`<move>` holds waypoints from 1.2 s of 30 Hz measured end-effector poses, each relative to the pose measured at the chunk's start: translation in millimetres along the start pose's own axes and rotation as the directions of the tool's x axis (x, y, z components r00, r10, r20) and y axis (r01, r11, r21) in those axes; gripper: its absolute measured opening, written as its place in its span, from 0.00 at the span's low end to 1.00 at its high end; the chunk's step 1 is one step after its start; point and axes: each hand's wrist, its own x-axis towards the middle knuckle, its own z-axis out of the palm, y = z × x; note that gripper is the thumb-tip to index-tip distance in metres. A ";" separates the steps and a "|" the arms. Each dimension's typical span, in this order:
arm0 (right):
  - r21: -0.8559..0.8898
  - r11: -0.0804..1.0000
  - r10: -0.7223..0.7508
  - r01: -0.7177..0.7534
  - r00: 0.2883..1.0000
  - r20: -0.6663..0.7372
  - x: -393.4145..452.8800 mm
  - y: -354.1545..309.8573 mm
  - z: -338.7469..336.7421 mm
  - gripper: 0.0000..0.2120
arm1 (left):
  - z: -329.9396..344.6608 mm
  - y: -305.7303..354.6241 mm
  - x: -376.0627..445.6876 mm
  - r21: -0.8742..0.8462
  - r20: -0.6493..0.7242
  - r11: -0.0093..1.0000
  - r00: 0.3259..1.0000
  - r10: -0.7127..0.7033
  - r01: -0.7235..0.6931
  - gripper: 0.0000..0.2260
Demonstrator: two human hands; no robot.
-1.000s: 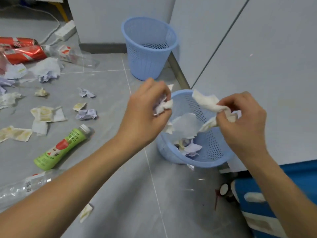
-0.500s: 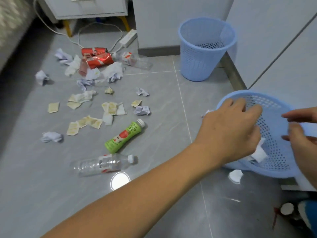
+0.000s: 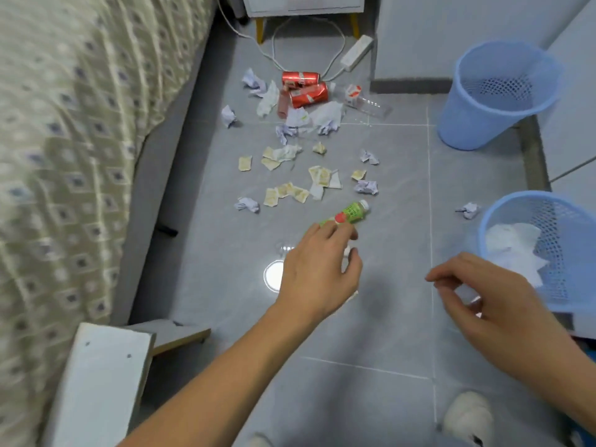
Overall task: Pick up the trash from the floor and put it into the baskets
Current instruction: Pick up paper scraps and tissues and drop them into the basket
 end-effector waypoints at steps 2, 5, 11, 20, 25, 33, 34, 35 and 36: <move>0.045 0.996 0.071 -0.072 0.997 0.030 -13.6 -45.4 -15.5 0.14 | -56.4 -5.1 -32.4 -0.005 0.013 0.997 0.997 -0.080 0.080 0.07; 0.095 0.980 0.171 -0.176 0.983 0.065 -32.3 -102.6 -32.0 0.17 | -138.4 -11.3 -75.9 -0.029 0.045 0.983 0.982 -0.181 0.183 0.07; 0.237 0.896 0.365 -0.376 0.927 0.087 -66.0 -219.4 -46.3 0.14 | -277.6 -15.4 -127.4 -0.066 0.117 0.945 0.943 -0.310 0.319 0.06; 0.307 0.742 0.599 -0.596 0.795 0.094 -51.4 -196.9 -18.2 0.13 | -293.0 -38.6 -54.4 0.031 0.193 0.938 0.918 -0.346 0.347 0.07; 0.309 0.667 0.688 -0.678 0.720 0.094 6.2 -163.9 -14.3 0.14 | -280.1 -41.2 42.4 0.043 0.225 0.966 0.939 -0.259 0.256 0.06; 0.489 0.348 0.838 -0.800 0.499 0.220 88.4 -152.0 26.3 0.09 | -234.2 -33.4 186.8 0.039 0.383 0.985 0.908 -0.171 0.169 0.04; 0.518 0.266 0.863 -0.813 0.440 0.248 96.9 -146.8 38.9 0.09 | -218.4 -35.4 201.3 0.044 0.429 0.987 0.890 -0.156 0.152 0.04; 0.540 0.178 0.884 -0.823 0.375 0.280 105.9 -138.5 54.0 0.08 | -198.6 -37.9 215.9 0.049 0.477 0.990 0.868 -0.141 0.134 0.04; 0.552 0.092 0.899 -0.829 0.308 0.313 115.2 -128.0 73.0 0.08 | -176.2 -40.2 229.5 0.053 0.525 0.991 0.841 -0.129 0.119 0.05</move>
